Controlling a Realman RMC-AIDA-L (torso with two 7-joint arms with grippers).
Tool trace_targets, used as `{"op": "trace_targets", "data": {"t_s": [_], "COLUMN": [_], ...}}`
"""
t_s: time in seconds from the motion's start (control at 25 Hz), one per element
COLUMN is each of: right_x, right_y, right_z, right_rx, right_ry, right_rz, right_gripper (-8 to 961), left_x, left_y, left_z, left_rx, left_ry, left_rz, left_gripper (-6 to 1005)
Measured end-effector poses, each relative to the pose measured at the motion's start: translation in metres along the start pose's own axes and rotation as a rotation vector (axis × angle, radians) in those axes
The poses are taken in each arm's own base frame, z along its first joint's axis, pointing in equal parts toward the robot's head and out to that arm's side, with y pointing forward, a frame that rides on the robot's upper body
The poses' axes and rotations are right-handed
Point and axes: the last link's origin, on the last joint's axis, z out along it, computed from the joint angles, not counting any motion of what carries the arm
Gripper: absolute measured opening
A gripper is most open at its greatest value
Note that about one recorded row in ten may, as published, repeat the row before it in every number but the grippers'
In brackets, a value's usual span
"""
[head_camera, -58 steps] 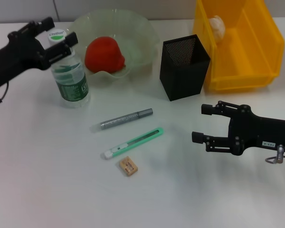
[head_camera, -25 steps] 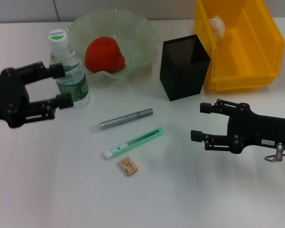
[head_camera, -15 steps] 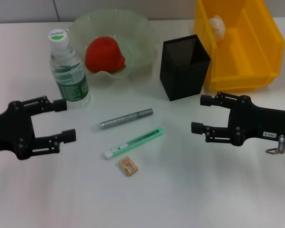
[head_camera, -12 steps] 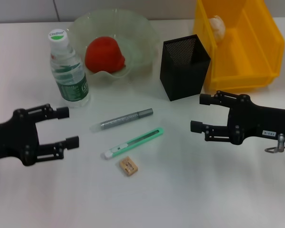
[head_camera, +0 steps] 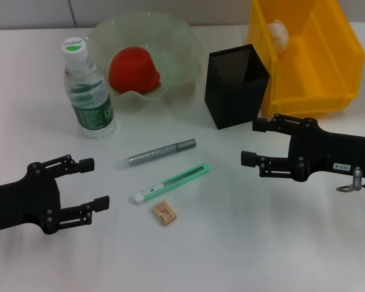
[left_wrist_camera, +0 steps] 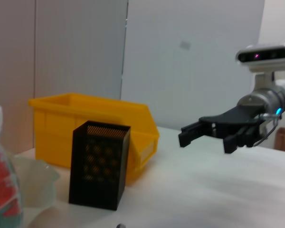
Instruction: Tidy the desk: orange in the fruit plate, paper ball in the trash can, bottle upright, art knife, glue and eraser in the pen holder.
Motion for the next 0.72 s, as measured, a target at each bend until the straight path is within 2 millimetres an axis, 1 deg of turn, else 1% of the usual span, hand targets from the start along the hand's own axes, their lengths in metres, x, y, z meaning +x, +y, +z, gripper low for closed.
{"op": "trace_targets", "data": {"t_s": [0.12, 0.16, 0.24, 0.48, 0.72], "right_x": [0.0, 0.0, 0.0, 0.003, 0.007], "right_y": [0.0, 0.001, 0.001, 0.003, 0.01], "right_z": [0.001, 0.002, 0.002, 0.0, -0.016], "right_rx": [-0.004, -0.008, -0.009, -0.011, -0.025], "right_ry": [0.001, 0.004, 0.004, 0.01, 0.015], "right_rz": [0.0, 0.001, 0.001, 0.004, -0.014], "right_gripper": [820, 821, 821, 820, 822], "left_x": [0.0, -0.005, -0.007, -0.007, -0.006], "left_y": [0.0, 0.001, 0.002, 0.002, 0.004], "left_z": [0.0, 0.003, 0.004, 0.004, 0.008], "left_rx": [0.0, 0.017, 0.02, 0.024, 0.016], "left_ry": [0.0, -0.008, -0.008, -0.005, 0.005], "left_rz": [0.0, 0.001, -0.007, -0.013, -0.02], "left_gripper": [785, 785, 784, 784, 784]}}
